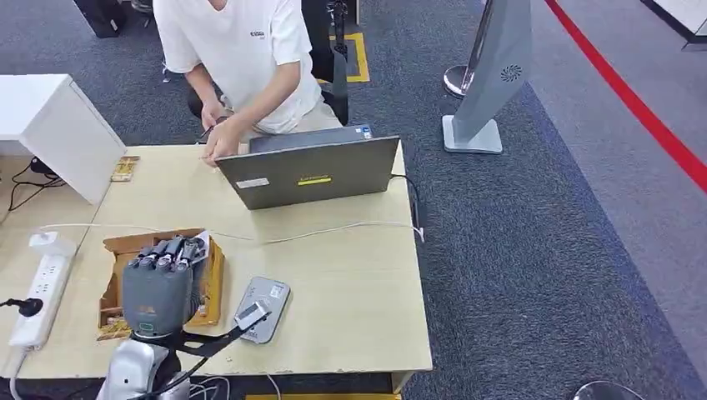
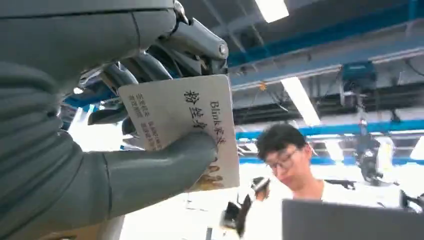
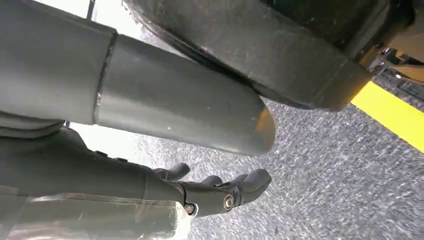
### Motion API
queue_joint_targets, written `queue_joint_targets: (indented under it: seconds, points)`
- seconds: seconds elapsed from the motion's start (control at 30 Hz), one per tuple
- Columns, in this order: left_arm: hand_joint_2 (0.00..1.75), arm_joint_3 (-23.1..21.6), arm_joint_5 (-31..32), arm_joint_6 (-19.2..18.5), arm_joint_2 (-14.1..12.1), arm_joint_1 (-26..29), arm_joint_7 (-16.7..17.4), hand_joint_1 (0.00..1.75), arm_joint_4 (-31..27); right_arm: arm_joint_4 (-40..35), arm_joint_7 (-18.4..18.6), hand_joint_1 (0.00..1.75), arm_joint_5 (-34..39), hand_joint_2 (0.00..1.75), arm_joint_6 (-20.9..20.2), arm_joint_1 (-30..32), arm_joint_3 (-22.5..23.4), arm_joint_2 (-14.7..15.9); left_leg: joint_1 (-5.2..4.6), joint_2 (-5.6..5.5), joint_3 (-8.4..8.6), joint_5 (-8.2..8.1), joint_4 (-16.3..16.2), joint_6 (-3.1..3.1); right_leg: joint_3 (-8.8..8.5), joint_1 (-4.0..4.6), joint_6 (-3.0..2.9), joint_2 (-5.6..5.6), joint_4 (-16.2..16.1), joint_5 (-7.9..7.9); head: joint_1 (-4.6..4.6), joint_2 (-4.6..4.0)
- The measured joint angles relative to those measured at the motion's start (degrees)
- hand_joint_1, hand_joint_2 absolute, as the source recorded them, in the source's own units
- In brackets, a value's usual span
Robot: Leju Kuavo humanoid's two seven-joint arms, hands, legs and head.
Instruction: Pass the card to the sensor for recognition and then transmit it.
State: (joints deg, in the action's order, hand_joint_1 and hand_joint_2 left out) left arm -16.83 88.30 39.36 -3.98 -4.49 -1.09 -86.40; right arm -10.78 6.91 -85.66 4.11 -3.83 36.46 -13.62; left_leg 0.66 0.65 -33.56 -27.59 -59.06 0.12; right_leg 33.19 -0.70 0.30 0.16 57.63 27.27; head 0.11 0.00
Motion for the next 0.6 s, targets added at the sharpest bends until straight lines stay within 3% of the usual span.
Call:
queue_joint_targets:
  seconds: [0.1, 0.2, 0.3, 0.47, 0.6]
  points:
    - [1.75, 2.58, -1.79, -1.31, -2.27, -6.92, 1.20, 1.75, 2.76, 0.00, -0.28, 0.00, -1.27, 0.00, -0.28, -0.12, -0.74, 0.07, 0.02, -0.02, 0.00, 0.14, 0.00, -0.07, -0.01, 0.00, -0.07, -0.03, 0.02, -0.06, 0.00, 0.00]
    - [1.75, 6.78, -6.01, -0.46, -5.05, -16.26, -0.82, 1.75, 12.45, 0.00, 0.18, 0.00, -1.22, 0.00, -0.76, -0.33, -1.00, 0.07, 0.06, -0.02, 0.00, 0.30, 0.01, -0.19, 0.02, 0.03, -0.26, -0.03, 0.12, -0.19, 0.00, 0.00]
    - [1.75, 9.75, -7.06, 0.05, -6.99, -21.97, -1.97, 1.75, 19.09, 0.00, 0.39, 0.00, -1.07, 0.00, -0.52, -0.26, -1.00, 0.09, 0.06, 0.10, 0.00, 0.33, 0.01, -0.23, 0.10, 0.03, -0.36, 0.07, 0.17, -0.27, -0.04, 0.00]
    - [1.75, 12.11, -4.94, 0.13, -8.04, -28.51, -1.84, 1.75, 27.90, 0.00, 1.27, 0.00, -1.55, 0.00, -0.11, -0.28, -1.44, 0.09, 0.06, 0.05, -0.04, 0.36, 0.00, -0.23, 0.14, 0.03, -0.36, 0.04, 0.17, -0.26, -0.02, 0.00]
    - [1.75, 12.13, -3.56, 0.18, -7.78, -31.69, -1.73, 1.75, 31.64, 0.00, 1.31, 0.00, -2.10, 0.00, -0.81, -0.40, -1.86, 0.09, 0.04, 0.08, -0.04, 0.36, -0.01, -0.23, 0.14, 0.02, -0.35, 0.05, 0.16, -0.27, -0.02, 0.00]
